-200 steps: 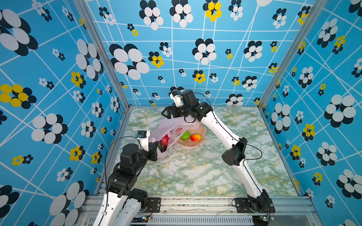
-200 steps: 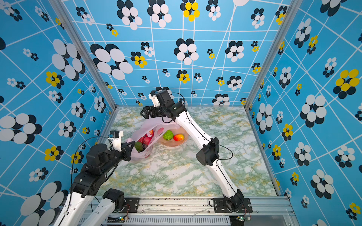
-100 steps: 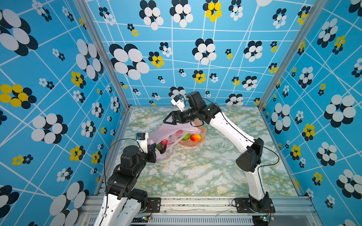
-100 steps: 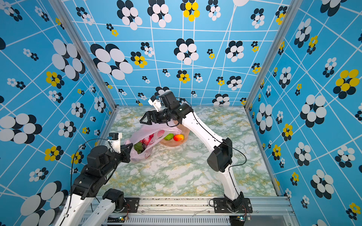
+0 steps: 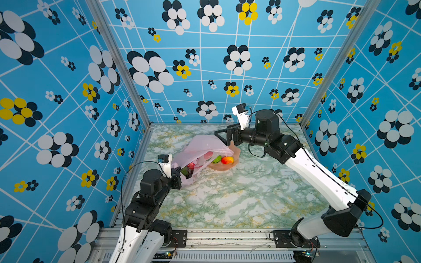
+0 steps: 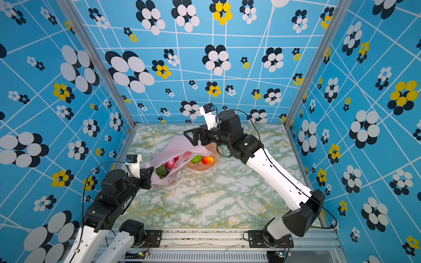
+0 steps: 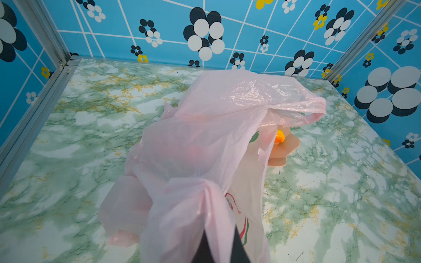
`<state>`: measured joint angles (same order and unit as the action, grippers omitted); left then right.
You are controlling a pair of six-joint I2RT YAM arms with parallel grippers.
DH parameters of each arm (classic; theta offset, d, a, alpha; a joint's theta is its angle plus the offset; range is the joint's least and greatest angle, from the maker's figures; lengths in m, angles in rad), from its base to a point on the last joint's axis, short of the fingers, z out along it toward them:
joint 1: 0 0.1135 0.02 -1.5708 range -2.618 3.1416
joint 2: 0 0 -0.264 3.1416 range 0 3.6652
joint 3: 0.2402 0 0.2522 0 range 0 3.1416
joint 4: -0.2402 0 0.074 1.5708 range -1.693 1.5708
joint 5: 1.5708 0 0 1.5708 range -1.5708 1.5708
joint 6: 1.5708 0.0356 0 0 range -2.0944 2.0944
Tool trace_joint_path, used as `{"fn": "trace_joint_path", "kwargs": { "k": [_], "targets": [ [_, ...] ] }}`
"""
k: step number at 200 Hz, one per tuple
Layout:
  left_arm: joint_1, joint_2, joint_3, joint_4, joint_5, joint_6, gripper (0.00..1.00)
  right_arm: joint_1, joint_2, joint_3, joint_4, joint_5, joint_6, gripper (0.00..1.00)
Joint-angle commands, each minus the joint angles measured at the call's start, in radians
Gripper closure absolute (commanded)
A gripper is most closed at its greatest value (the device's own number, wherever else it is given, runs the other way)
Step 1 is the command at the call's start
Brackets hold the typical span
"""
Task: Place the fruits into the plastic bag
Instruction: 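Withdraw the right gripper from the bag and move it over the bowl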
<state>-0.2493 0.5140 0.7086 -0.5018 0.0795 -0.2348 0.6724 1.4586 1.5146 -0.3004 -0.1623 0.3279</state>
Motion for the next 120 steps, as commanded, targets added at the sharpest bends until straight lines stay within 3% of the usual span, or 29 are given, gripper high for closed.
{"fn": "trace_joint_path", "kwargs": {
  "k": [1, 16, 51, 85, 120],
  "targets": [
    [0.009, 0.006, -0.008, -0.006, -0.010, 0.020, 1.00, -0.042, -0.039, -0.060, -0.011, 0.242, 0.009, 0.00],
    [0.010, 0.010, -0.008, -0.006, -0.009, 0.021, 1.00, -0.079, -0.006, -0.021, -0.179, 0.286, 0.056, 0.01],
    [0.012, 0.011, -0.009, -0.006, -0.007, 0.021, 1.00, -0.100, 0.107, 0.047, -0.420, 0.243, 0.026, 0.01],
    [0.012, 0.006, -0.009, -0.007, -0.008, 0.021, 1.00, -0.101, 0.194, 0.120, -0.520, 0.222, -0.031, 0.01],
    [0.012, 0.005, -0.009, -0.006, -0.008, 0.022, 1.00, -0.080, 0.205, 0.058, -0.528, 0.170, -0.041, 0.05]
  ]
}}
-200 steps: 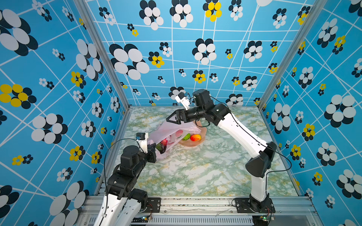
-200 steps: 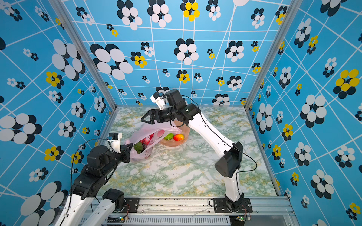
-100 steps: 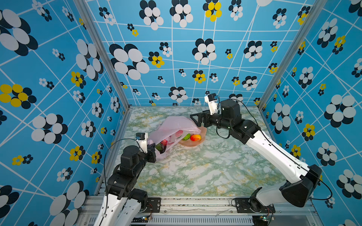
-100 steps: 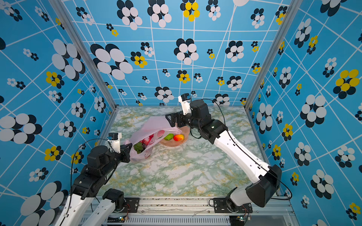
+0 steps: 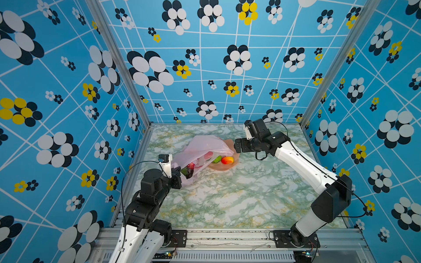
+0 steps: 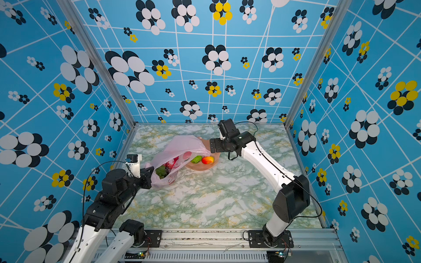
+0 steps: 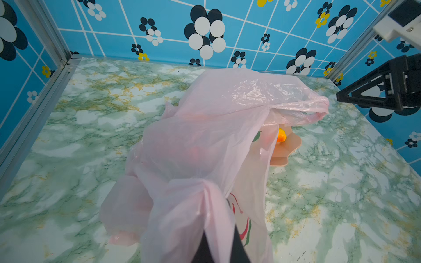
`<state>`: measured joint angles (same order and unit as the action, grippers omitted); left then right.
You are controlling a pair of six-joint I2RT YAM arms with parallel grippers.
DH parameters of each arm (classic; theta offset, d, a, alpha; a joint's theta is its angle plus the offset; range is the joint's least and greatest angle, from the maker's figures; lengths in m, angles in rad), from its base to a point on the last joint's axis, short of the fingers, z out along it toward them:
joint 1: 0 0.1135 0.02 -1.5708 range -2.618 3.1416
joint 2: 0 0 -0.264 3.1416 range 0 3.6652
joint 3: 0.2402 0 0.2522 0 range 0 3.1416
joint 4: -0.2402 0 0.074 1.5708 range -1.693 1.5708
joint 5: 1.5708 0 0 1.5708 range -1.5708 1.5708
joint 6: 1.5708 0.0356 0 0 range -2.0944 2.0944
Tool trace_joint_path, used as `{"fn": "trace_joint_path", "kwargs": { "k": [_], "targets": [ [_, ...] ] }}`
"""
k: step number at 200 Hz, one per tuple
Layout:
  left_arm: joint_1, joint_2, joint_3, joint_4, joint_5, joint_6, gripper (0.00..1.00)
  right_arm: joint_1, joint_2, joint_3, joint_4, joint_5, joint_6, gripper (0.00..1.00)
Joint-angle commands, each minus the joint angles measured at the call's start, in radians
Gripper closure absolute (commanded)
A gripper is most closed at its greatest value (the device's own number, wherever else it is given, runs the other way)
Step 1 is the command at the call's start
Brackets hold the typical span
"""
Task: Place the fruits into the plastic bag
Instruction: 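Withdraw the right gripper from the bag and move it over the bowl, then lower the open right gripper into the bowl beside the mango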
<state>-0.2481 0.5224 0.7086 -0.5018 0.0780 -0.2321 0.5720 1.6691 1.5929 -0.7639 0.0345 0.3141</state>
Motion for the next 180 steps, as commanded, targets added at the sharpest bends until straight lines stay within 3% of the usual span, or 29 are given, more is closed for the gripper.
{"fn": "trace_joint_path", "kwargs": {
  "k": [1, 22, 63, 180],
  "targets": [
    [0.010, -0.003, -0.009, -0.006, -0.007, 0.019, 1.00, 0.022, -0.005, -0.021, -0.068, -0.024, -0.029, 0.06],
    [0.013, -0.002, -0.008, -0.006, -0.006, 0.020, 1.00, 0.039, 0.016, -0.058, -0.102, 0.017, -0.042, 0.09],
    [0.015, 0.000, -0.009, -0.004, 0.002, 0.018, 1.00, 0.073, 0.054, -0.090, -0.086, -0.015, -0.053, 0.13],
    [0.020, 0.004, -0.009, 0.000, 0.018, 0.017, 1.00, 0.102, 0.352, 0.232, -0.182, -0.063, -0.180, 0.15]
  ]
}}
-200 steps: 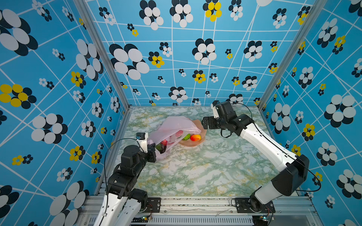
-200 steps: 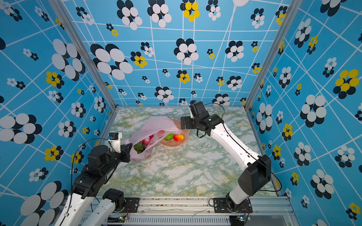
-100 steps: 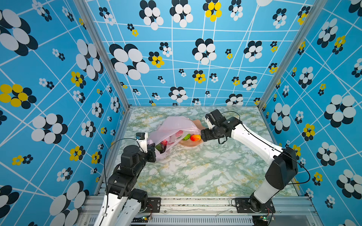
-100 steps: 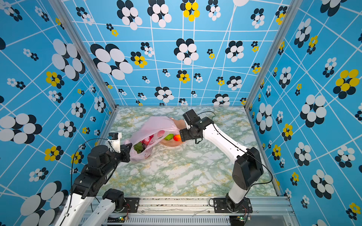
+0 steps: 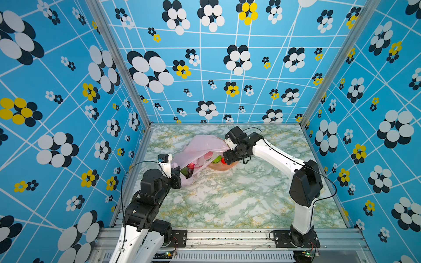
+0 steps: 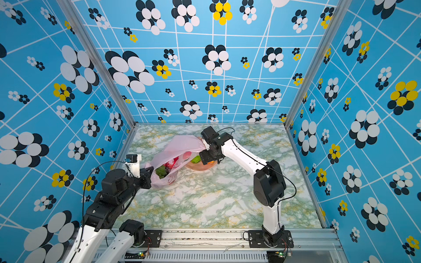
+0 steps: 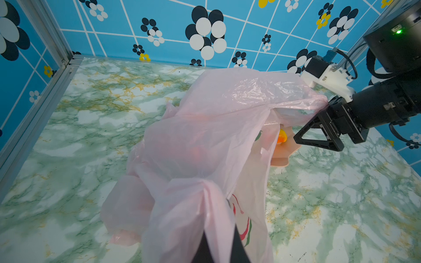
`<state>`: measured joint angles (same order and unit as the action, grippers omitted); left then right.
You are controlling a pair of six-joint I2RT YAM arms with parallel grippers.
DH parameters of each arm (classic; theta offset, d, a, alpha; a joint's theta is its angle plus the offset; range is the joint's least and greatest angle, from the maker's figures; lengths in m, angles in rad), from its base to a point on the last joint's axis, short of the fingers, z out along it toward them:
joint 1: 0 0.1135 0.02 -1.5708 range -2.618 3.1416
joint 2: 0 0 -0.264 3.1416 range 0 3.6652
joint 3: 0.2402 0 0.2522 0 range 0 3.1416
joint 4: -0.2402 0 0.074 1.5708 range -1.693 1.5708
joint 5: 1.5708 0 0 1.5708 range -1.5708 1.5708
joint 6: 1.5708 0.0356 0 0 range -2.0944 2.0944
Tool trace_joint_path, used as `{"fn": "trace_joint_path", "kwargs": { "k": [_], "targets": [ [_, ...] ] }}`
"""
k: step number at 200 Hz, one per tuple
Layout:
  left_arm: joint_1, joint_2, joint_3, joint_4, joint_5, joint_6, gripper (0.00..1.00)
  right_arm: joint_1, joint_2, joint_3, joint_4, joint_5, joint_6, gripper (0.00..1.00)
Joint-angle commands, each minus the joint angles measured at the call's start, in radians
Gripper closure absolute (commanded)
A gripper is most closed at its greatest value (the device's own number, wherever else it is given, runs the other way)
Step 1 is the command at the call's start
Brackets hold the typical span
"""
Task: Place the fruits into the plastic bag
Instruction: 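Lower the open right gripper into the bowl beside the mango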
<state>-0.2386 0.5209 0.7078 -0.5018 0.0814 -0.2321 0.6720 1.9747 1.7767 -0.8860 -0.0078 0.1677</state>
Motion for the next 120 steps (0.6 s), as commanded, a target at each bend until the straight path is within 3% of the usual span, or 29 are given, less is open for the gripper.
{"fn": "trace_joint_path", "kwargs": {
  "k": [1, 120],
  "targets": [
    [0.010, 0.005, -0.008, 0.001, 0.015, 0.017, 1.00, 0.001, 0.049, 0.050, -0.062, -0.022, -0.034, 0.15],
    [0.020, -0.002, -0.010, 0.005, 0.022, 0.017, 1.00, 0.001, 0.246, 0.208, -0.153, 0.002, -0.145, 0.13]
  ]
}}
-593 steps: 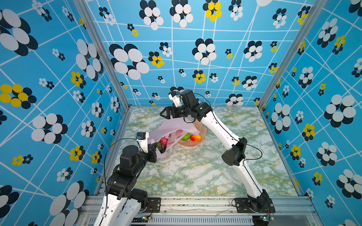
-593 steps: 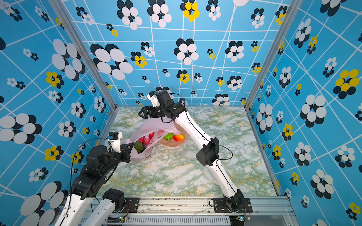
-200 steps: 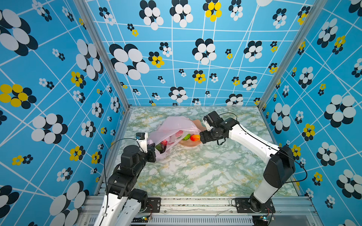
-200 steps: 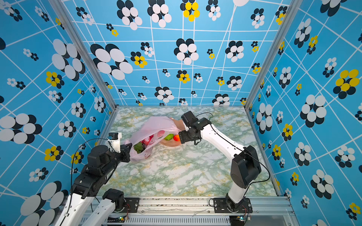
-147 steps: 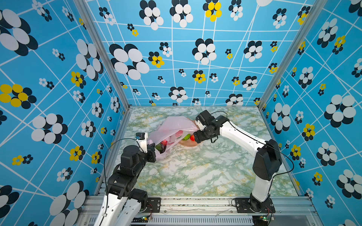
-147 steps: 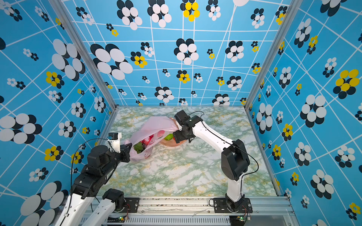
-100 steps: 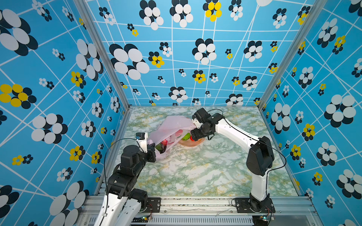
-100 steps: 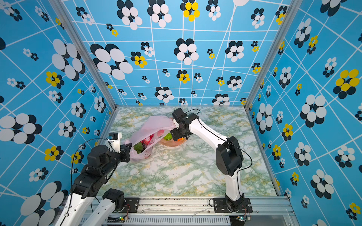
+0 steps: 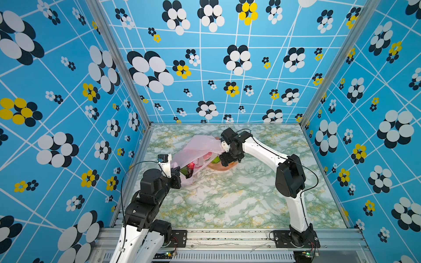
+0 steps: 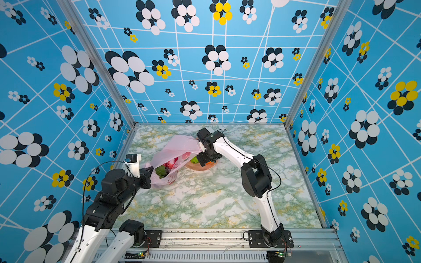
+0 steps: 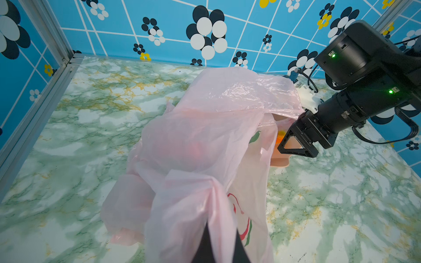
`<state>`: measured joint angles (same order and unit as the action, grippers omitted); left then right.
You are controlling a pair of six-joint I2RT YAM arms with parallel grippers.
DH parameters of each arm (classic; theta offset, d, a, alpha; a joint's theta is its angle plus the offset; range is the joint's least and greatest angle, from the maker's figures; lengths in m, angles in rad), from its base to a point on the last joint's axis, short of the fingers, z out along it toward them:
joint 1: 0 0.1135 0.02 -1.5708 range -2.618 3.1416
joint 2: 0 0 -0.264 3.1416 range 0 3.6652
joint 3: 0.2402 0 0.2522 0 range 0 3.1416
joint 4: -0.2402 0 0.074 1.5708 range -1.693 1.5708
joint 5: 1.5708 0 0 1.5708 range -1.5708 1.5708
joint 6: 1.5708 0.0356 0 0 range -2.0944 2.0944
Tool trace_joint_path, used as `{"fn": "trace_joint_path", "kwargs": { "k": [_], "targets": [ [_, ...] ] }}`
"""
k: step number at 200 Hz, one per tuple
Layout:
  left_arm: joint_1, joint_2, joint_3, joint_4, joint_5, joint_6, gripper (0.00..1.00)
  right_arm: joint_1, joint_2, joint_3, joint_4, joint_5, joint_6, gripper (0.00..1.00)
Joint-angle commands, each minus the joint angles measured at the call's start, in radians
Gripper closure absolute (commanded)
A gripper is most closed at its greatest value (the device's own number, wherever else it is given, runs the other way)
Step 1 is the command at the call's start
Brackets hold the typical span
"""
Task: Place the fruits into the plastic bag
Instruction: 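Lower the open right gripper into the bowl beside the mango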
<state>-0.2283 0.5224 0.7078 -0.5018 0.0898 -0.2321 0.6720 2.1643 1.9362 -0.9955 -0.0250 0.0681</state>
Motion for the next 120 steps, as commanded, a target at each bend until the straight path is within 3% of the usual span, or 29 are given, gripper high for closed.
{"fn": "trace_joint_path", "kwargs": {
  "k": [1, 120],
  "targets": [
    [0.010, -0.003, -0.011, 0.005, 0.014, 0.017, 1.00, 0.001, 0.058, 0.051, -0.045, 0.020, -0.046, 0.13],
    [0.014, 0.001, -0.013, 0.010, 0.030, 0.016, 1.00, -0.003, 0.211, 0.200, -0.059, 0.077, -0.069, 0.14]
  ]
}}
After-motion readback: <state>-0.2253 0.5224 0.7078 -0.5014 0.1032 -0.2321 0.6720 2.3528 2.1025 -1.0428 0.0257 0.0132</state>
